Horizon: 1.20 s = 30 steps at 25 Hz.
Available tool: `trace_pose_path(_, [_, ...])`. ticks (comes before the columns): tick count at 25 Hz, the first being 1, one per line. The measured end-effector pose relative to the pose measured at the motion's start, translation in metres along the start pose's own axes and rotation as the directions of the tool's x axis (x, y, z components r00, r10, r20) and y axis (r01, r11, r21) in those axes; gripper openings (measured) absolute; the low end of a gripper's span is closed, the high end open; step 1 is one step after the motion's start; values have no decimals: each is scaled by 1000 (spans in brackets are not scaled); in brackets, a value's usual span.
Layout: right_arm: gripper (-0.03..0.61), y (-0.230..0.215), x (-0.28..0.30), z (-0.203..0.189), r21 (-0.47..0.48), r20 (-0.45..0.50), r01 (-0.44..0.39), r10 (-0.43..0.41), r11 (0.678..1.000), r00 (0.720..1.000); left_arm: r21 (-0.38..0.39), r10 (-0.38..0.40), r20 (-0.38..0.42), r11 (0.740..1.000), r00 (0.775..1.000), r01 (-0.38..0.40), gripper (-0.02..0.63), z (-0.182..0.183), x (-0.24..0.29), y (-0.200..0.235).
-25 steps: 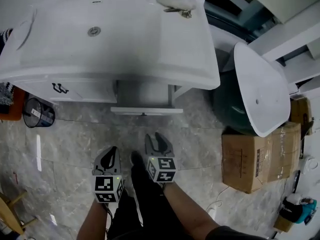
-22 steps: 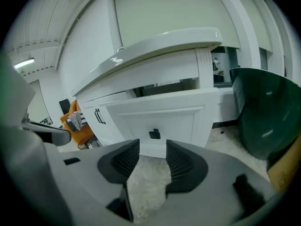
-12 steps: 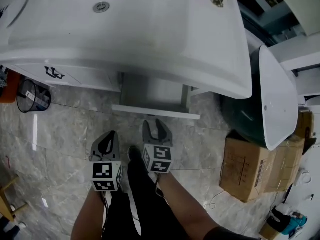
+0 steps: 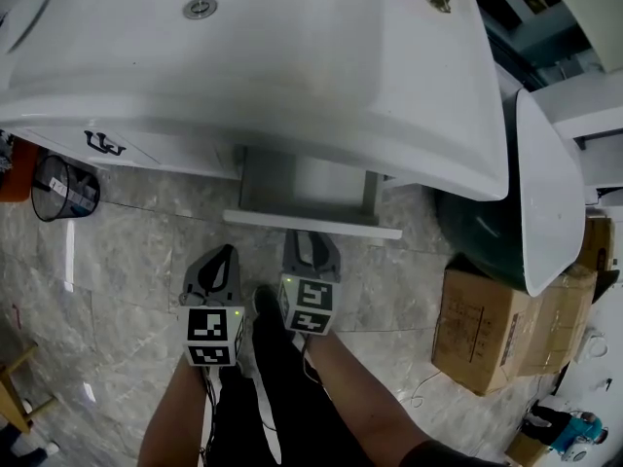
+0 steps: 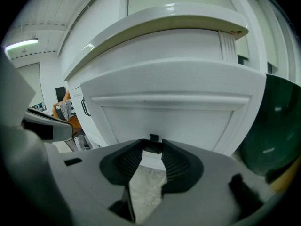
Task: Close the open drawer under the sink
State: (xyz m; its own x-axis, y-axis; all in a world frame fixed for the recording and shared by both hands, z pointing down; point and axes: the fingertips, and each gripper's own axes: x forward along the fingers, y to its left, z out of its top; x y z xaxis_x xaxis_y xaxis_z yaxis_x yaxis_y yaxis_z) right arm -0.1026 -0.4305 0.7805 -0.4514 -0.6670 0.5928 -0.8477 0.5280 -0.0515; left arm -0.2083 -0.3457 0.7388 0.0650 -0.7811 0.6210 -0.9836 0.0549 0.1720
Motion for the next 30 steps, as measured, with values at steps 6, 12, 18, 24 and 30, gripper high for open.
trace_pose_path(6, [137,-4,15,10,6,20,-8,8,1000,1000,-10,-6,-5,1000,1000,6,15,-2,7,1])
trace_pose_path(12, [137,-13,39,31,-4,27,-4,4,1000,1000,-24,-6,4,1000,1000,6,15,7,13,6])
trace_pose_path(18, [138,-19,56,46,-13,23,-12,12,1000,1000,-28,-3,13,1000,1000,3,15,19,22,13])
trace_pose_path(24, [138,-24,74,62,17,33,-18,18,1000,999,-31,4,21,1000,1000,-4,15,30,25,17])
trace_pose_path(30, [138,-29,85,75,54,22,-13,12,998,1000,-36,7,19,999,1000,-7,15,33,22,19])
